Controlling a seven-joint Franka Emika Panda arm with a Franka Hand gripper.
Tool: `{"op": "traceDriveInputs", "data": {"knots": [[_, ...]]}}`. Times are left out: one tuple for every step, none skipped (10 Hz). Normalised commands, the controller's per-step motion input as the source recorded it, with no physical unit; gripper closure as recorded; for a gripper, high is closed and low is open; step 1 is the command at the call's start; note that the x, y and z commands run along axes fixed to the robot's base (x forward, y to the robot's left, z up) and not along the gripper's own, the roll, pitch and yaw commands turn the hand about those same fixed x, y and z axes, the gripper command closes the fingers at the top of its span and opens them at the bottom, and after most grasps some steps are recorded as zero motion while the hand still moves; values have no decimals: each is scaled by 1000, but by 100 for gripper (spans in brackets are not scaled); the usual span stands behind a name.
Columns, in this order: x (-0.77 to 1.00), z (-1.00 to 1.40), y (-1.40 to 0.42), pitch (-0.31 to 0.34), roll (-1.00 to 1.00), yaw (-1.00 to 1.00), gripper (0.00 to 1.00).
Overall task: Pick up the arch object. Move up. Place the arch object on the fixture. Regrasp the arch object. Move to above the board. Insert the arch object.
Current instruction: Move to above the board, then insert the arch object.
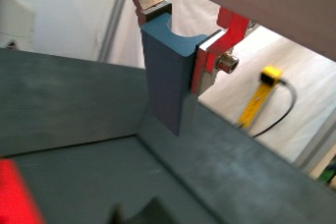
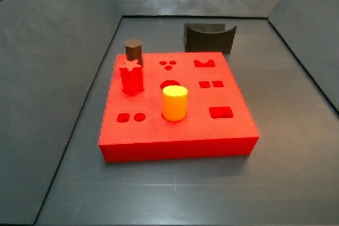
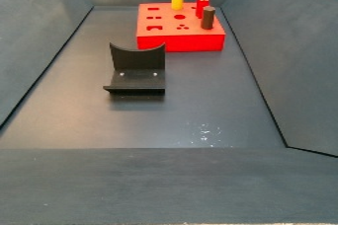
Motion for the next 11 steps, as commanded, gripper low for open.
{"op": "traceDriveInputs", "data": {"knots": [[-885,109,-1000,-168,-1000,-137,100],[-905,112,-1000,-166,-1000,-149,100],[-928,105,-1000,-165,-1000,-155,100],[-825,88,-839,-160,-1000,-163,100],[-593,64,-580,-150,-1000,-170,100],[-325,24,-268,-139,-1000,-167,100],[-228,13,-174,-130,-996,-166,100],[-110,10,-56,-65,-599,-83,100],[-79,2,-31,-51,-446,-55,100],[-42,0,-16,-26,-252,-31,100],[206,-826,477,-10,-87,434,100]]}}
